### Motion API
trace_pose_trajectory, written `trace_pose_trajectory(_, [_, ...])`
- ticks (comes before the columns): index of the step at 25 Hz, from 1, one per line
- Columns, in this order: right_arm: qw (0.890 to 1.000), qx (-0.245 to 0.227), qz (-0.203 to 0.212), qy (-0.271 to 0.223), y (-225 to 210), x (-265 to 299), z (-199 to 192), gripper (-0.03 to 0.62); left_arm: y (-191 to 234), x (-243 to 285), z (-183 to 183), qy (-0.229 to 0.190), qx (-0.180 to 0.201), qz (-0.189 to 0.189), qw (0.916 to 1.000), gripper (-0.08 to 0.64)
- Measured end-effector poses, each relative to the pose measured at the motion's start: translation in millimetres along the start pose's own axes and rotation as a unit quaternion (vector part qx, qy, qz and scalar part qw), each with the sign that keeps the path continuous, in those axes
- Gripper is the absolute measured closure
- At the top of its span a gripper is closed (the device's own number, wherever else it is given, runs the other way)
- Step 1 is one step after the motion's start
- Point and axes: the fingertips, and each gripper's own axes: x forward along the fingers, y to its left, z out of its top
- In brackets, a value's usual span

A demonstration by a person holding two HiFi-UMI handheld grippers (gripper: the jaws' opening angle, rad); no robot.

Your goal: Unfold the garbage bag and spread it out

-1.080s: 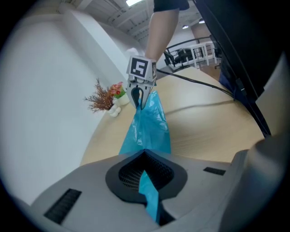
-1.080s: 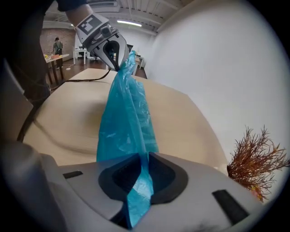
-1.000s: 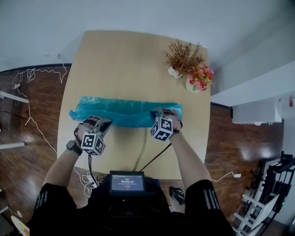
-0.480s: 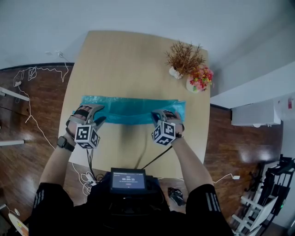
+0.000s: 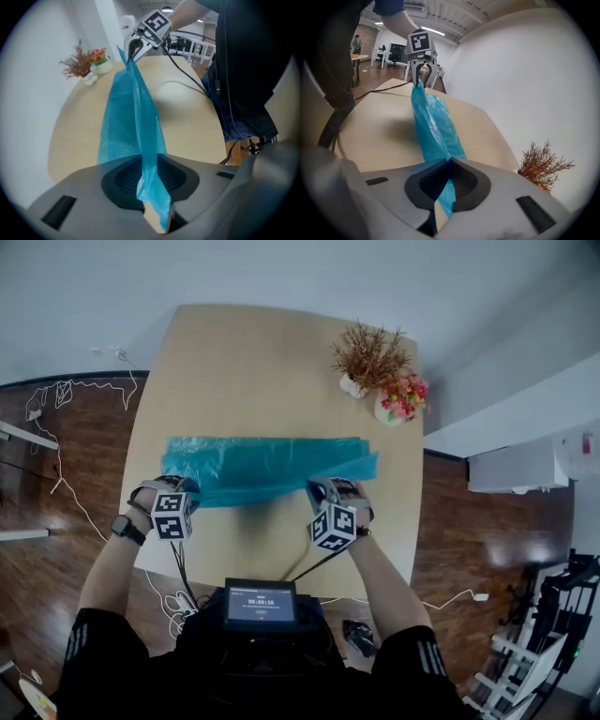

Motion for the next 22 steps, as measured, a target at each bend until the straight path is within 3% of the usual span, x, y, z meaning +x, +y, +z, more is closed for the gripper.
trace_pose_trajectory(1, [1.000,0.006,-0.001,0.001,3.3,-2.2,-2.5,0.572,-7.5,5.7,-0.7,0.001,0.003,-0.003,1.0000,0.505])
trace_pose_trajectory(3, [1.000,0.017,0.000,0.002,10.3,-6.3,-7.8,0.569,-20.6,17.5,-3.1,0.005,0.007,-0.009,0.9999,0.558])
trace_pose_trajectory(17, [0.993,0.110,0.030,0.029,81.2,-44.5,-36.4,0.501,-67.8,60.8,-3.8,0.043,0.055,0.004,0.9975,0.559])
trace_pose_trajectory(22, [0.977,0.196,0.064,0.055,124.4,-45.9,-64.7,0.459,-77.3,79.0,-7.8,0.066,0.077,0.010,0.9948,0.559])
